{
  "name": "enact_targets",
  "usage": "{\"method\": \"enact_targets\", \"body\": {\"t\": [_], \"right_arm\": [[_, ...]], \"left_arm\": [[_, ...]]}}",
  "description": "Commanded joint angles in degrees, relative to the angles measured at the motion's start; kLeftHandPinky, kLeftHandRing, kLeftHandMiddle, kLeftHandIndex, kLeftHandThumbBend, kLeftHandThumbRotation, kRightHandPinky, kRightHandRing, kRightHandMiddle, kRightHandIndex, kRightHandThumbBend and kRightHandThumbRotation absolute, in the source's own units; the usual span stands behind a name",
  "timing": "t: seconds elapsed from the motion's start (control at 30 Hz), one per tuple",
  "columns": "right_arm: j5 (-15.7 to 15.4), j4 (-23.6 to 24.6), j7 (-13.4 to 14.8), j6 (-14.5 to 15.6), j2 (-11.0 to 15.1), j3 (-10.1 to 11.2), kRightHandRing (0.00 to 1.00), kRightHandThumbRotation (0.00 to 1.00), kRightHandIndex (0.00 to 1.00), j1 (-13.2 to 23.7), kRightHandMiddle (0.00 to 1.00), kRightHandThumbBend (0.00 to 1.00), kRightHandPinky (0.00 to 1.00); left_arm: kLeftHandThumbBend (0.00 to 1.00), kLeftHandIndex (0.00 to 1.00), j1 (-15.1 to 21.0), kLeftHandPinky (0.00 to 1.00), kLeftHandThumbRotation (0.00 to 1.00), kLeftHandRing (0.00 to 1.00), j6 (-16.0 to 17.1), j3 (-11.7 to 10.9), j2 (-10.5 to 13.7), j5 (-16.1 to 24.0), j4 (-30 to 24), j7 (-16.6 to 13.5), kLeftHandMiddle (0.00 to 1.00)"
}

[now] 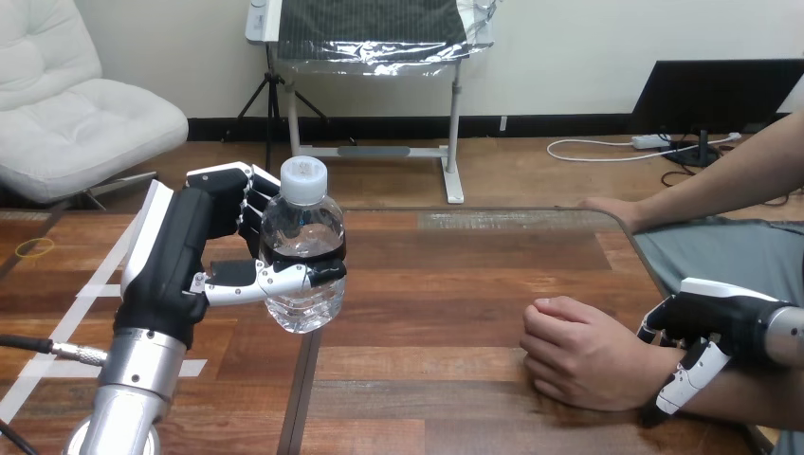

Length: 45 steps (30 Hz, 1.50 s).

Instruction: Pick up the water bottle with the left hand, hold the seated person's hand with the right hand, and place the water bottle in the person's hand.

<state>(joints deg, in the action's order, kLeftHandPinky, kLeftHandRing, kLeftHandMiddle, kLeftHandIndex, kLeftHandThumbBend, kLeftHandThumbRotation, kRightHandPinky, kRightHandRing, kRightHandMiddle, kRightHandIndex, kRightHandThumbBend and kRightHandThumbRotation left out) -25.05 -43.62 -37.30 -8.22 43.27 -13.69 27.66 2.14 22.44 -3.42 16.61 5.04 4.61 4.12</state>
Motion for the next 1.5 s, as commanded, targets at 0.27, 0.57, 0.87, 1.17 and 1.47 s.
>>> {"method": "enact_targets", "body": {"t": [0.27,0.57,0.87,1.17,1.47], "right_arm": [[-2.2,1.6,-3.7,5.4,-2.3,-4.2,0.63,0.15,0.69,-2.2,0.70,0.88,0.53],[-3.8,2.6,-3.7,6.6,-2.5,-6.2,0.65,0.32,0.74,-2.2,0.73,0.81,0.52],[-6.3,3.8,-3.7,10.5,-3.5,-8.6,0.66,0.33,0.77,-1.8,0.76,0.82,0.50],[-11.1,7.3,-1.9,13.6,-3.7,-11.8,0.69,0.32,0.81,-2.3,0.81,0.85,0.46],[-14.9,11.5,0.6,15.0,-3.5,-13.5,0.66,0.31,0.80,-3.9,0.78,0.89,0.41]], "left_arm": [[0.71,0.37,2.4,0.24,0.00,0.30,0.8,-1.3,-0.6,-1.0,-3.4,-0.7,0.34],[0.71,0.37,2.3,0.24,0.00,0.30,1.1,-1.2,-0.7,-1.0,-3.4,-0.7,0.34],[0.71,0.37,2.3,0.23,0.00,0.29,1.5,-1.2,-0.6,-0.9,-3.4,-0.8,0.34],[0.71,0.37,2.0,0.23,0.00,0.29,1.0,-1.3,-0.6,-0.6,-4.0,-0.9,0.34],[0.71,0.37,2.0,0.23,0.00,0.29,1.2,-1.3,-0.6,-0.5,-4.0,-1.0,0.34]]}}
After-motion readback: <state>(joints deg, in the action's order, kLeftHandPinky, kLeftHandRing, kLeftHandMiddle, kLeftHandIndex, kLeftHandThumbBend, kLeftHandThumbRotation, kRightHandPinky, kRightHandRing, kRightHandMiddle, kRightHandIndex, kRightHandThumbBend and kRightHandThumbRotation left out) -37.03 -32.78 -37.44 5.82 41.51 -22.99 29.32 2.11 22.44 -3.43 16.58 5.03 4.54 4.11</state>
